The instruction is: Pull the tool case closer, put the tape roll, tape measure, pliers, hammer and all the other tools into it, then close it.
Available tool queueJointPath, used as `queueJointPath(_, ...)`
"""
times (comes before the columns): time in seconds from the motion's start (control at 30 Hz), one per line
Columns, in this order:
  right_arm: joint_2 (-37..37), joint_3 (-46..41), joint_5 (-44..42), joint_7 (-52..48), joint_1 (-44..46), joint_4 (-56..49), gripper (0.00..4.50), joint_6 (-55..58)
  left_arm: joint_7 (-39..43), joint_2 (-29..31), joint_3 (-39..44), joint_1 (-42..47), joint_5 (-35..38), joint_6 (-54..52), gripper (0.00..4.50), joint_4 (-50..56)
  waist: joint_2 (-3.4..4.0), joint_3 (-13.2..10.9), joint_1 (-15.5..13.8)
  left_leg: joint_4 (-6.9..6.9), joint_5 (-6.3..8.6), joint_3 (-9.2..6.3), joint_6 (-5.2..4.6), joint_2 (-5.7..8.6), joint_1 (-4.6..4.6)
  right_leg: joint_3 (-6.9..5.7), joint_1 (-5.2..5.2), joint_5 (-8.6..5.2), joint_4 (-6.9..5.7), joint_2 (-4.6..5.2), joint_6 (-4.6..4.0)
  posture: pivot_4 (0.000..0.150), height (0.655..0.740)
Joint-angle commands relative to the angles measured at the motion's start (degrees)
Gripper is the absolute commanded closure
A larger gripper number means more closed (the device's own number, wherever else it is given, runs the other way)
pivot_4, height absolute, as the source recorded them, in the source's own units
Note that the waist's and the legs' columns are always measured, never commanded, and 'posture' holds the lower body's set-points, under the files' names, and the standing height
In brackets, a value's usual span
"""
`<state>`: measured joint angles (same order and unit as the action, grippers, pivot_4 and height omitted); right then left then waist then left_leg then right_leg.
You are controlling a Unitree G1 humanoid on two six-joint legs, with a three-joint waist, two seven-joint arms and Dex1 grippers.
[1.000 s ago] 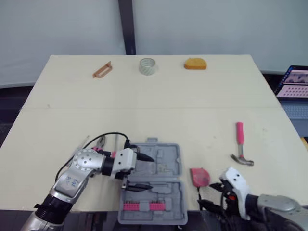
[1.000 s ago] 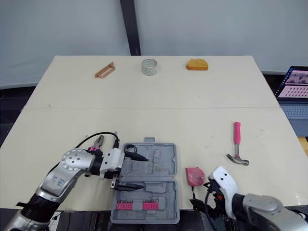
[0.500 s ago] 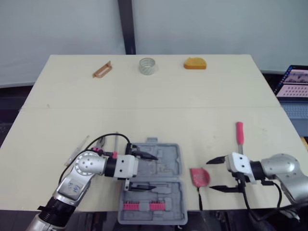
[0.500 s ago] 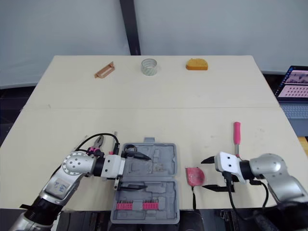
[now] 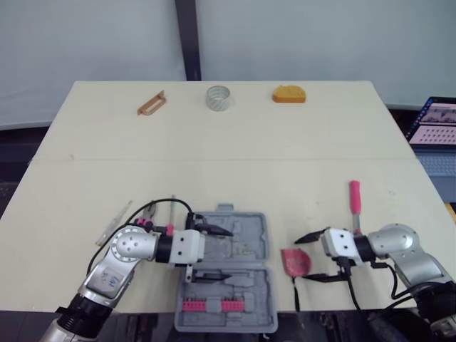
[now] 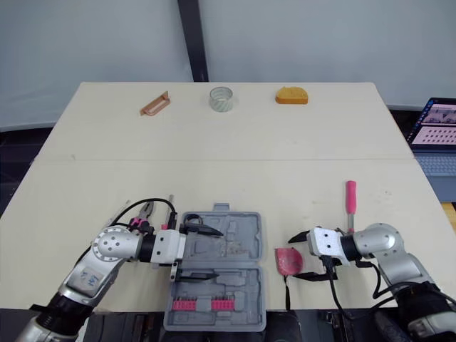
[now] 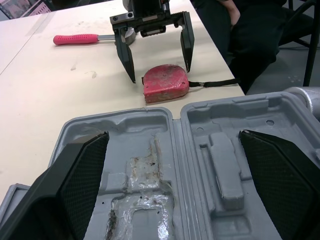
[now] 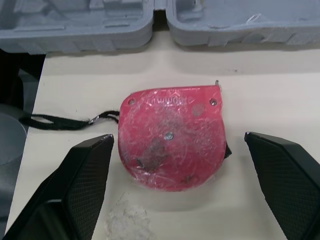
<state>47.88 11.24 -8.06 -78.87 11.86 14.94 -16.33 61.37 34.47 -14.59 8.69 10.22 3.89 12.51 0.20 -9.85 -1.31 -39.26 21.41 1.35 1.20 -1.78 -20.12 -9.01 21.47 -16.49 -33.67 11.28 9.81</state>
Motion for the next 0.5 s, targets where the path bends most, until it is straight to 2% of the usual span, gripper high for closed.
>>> queueJointPath(0.03, -0.6, 0.6, 0.9, -0.6, 0.6, 1.1, 0.06, -2.5, -0.4, -0.4, -0.6, 0.1, -0.3, 0.7, 0.0, 1.1, 0.0, 0.0, 0.0, 0.0, 0.0, 0.0, 0.0, 0.0, 0.0, 0.0, 0.0, 0.0, 0.0, 0.0, 0.0, 0.15, 0.74)
queueJointPath(0.47, -2.3, 1.8, 2.9, 1.0, 1.4, 2.5, 0.06, -4.1, -0.5, -0.4, -0.6, 0.1, -0.6, 0.5, 0.0, 1.2, 0.0, 0.0, 0.0, 0.0, 0.0, 0.0, 0.0, 0.0, 0.0, 0.0, 0.0, 0.0, 0.0, 0.0, 0.0, 0.15, 0.74)
queueJointPath(0.5, -2.4, 1.7, 2.9, 1.2, 1.5, 2.7, 0.29, -4.2, -0.5, -0.5, -0.6, 0.1, -0.6, 0.5, 0.0, 1.2, 0.0, 0.0, 0.0, 0.0, 0.0, 0.0, 0.0, 0.0, 0.0, 0.0, 0.0, 0.0, 0.0, 0.0, 0.0, 0.15, 0.74)
